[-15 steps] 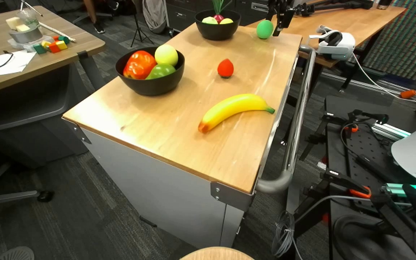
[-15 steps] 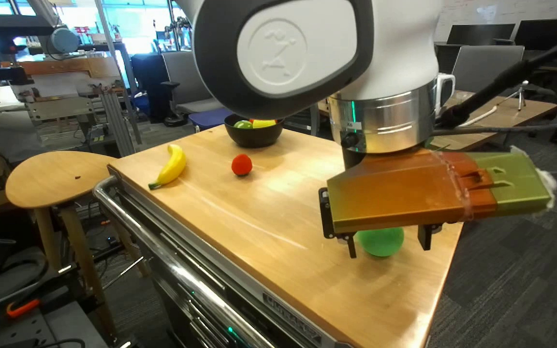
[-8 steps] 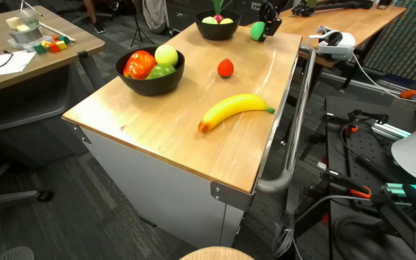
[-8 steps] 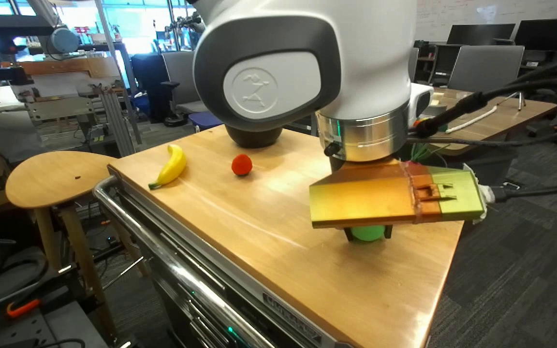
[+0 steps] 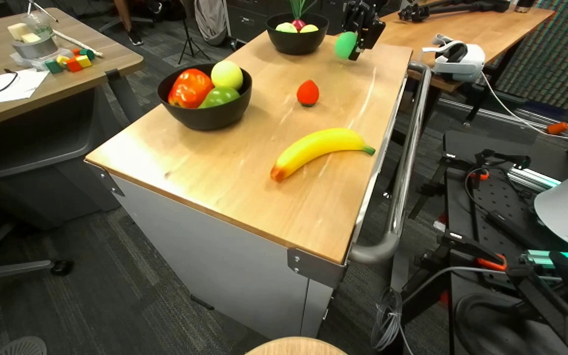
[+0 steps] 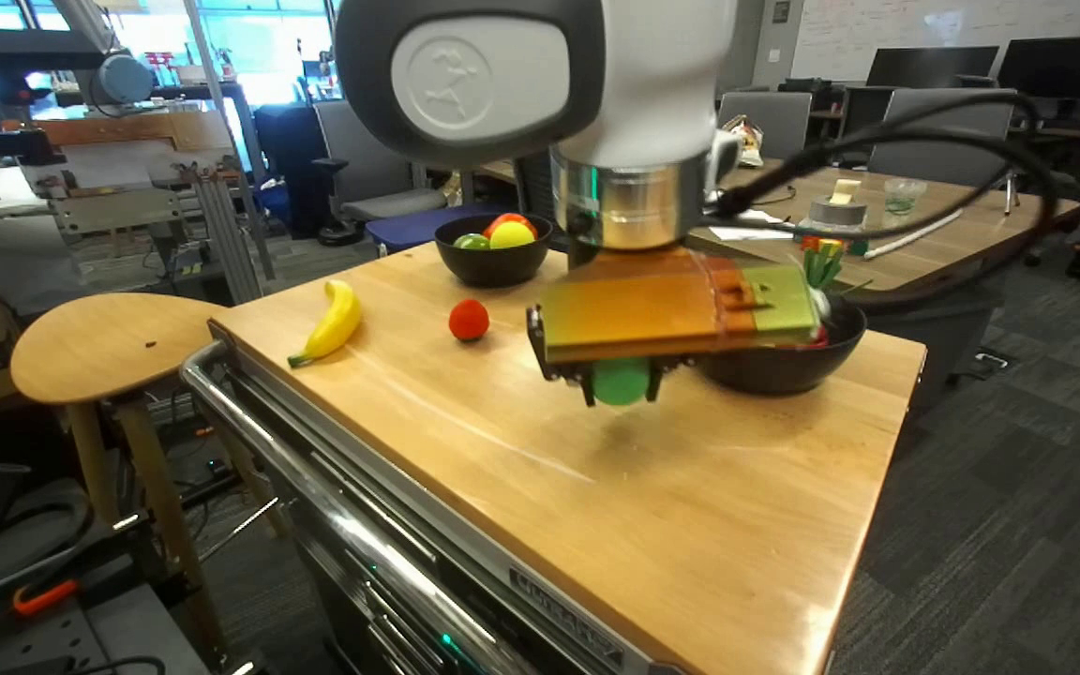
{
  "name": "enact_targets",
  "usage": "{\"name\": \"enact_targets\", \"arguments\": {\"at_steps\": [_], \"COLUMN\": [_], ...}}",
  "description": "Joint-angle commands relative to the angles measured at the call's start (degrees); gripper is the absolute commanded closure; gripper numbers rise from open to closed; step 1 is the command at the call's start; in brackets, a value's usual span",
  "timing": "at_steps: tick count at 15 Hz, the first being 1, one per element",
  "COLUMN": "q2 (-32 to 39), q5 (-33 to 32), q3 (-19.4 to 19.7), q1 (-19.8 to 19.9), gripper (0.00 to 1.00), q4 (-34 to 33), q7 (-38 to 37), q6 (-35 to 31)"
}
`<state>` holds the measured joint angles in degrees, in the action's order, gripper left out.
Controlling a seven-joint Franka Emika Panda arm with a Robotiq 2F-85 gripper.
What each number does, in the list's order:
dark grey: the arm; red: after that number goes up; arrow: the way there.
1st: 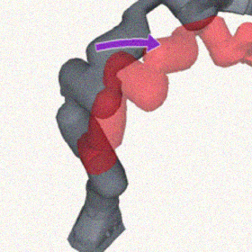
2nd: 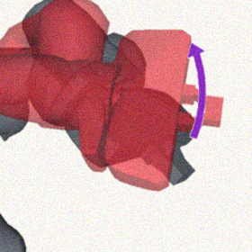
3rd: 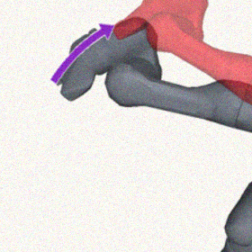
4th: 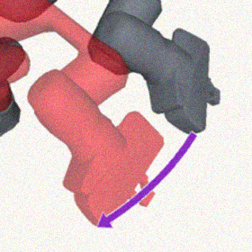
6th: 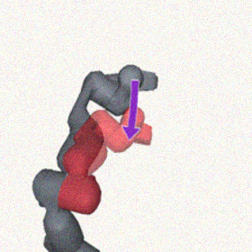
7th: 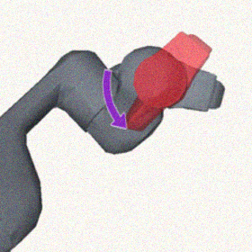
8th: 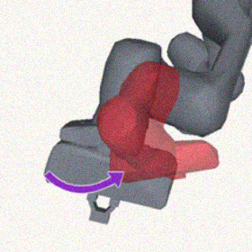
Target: Pick up all the fruits from the table and put 5 fruits in the bowl to the right and 4 fruits into the bowl to the left
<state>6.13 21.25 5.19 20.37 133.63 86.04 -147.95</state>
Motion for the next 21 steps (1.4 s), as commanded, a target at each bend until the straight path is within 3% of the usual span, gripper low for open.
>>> {"name": "enact_targets", "arguments": {"at_steps": [1,4,8,11,15,19,20,21], "q2": [-8.2,-7.4,-3.0,0.3,6.1,11.2,12.2,12.9], "q5": [0.7,3.2,15.3,25.3,33.1,33.7,33.5,33.1], "q3": [-1.9,-3.5,-6.1,-9.7,-12.7,-12.3,-12.2,-12.1], "q1": [-6.2,-12.4,-18.6,-20.1,-18.9,-17.8,-17.5,-17.2], "gripper": [0.73,0.73,0.73,0.73,0.73,0.73,0.62,0.23], "q4": [2.9,0.5,-3.0,-7.9,-16.1,-21.2,-21.9,-22.5], "q7": [2.8,5.7,17.2,27.9,43.4,50.9,51.6,51.8], "q6": [1.9,-0.8,-7.0,-7.7,-3.1,2.7,3.4,3.9]}}
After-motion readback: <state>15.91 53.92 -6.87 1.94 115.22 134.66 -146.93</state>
